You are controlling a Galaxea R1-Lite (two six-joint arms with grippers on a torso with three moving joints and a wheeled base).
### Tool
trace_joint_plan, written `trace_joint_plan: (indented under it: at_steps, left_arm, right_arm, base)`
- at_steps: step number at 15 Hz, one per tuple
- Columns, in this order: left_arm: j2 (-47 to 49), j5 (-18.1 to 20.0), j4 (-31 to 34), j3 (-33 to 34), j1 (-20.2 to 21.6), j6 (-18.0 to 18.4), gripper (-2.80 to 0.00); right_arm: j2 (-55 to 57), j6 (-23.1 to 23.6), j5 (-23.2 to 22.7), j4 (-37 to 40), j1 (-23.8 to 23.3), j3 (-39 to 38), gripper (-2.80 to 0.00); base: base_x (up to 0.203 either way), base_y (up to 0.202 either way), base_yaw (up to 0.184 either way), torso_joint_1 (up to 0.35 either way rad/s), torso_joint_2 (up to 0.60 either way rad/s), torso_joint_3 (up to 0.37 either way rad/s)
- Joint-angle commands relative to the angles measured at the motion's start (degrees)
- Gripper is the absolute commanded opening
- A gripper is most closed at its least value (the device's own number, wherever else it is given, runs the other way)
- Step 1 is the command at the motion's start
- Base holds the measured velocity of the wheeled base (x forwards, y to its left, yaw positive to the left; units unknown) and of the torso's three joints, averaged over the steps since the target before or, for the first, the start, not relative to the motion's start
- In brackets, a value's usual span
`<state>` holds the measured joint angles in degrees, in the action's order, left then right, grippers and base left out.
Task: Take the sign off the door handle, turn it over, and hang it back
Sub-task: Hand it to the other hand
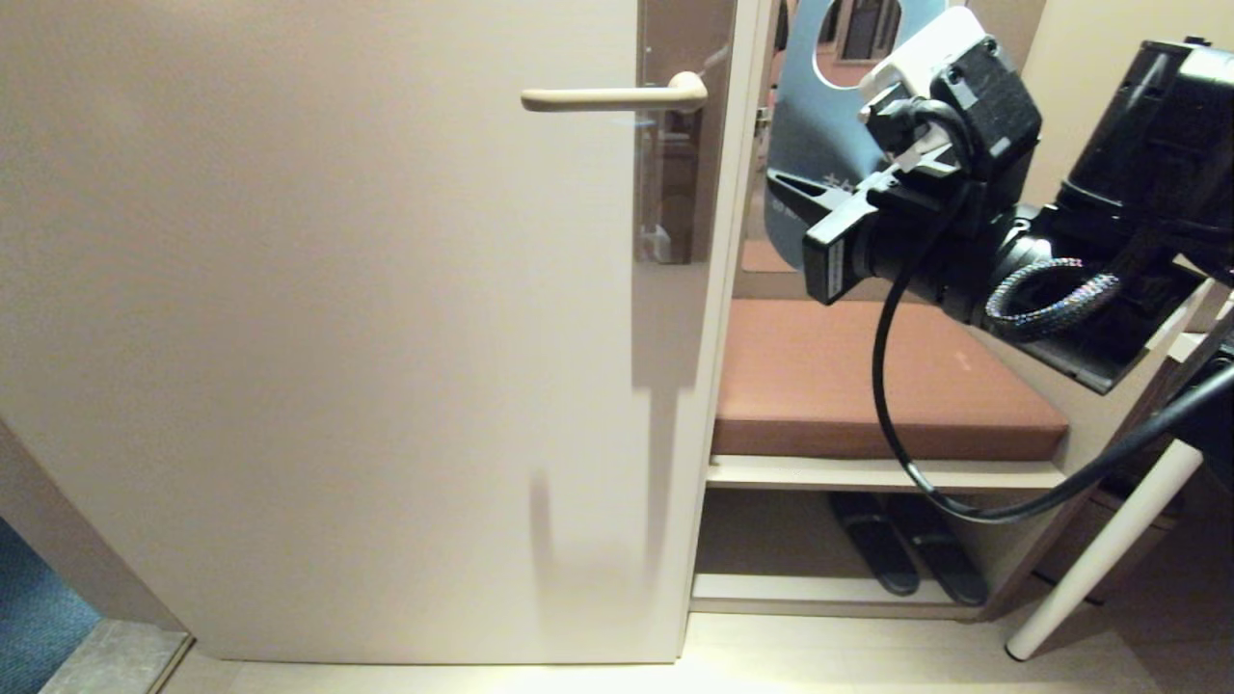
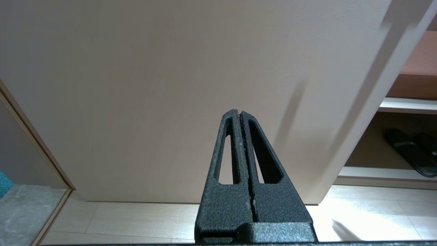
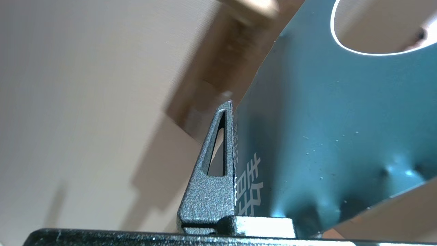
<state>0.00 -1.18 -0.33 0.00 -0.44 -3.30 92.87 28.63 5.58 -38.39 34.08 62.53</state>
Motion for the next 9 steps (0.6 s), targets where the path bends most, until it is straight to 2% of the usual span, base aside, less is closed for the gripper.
trace_joint_plan:
  at_steps: [1,6,9]
  left_arm:
    - [0.0,-0.05,-0.02,0.0,0.0,-0.04,-2.8]
    - [0.0,-0.05,-0.02,0.0,0.0,-0.04,-2.8]
    - [0.0,-0.03,-0.02,0.0,0.0,-0.04,-2.8]
  right_arm:
    - [-3.75,0.2,0.07,-0.2,-1.66,-2.2,-2.8]
    - [-9.75,-0.68,0.05,-0.28,-6.93,-9.64,-2.8]
    - [-11.68,-1.71,0.18,-0.28,-13.52,-11.3,-2.8]
  base:
    - [0.0,0.0,0.0,0.0,0.0,0.0]
    - [0.0,0.0,0.0,0.0,0.0,0.0]
    - [0.0,0.0,0.0,0.0,0.0,0.0]
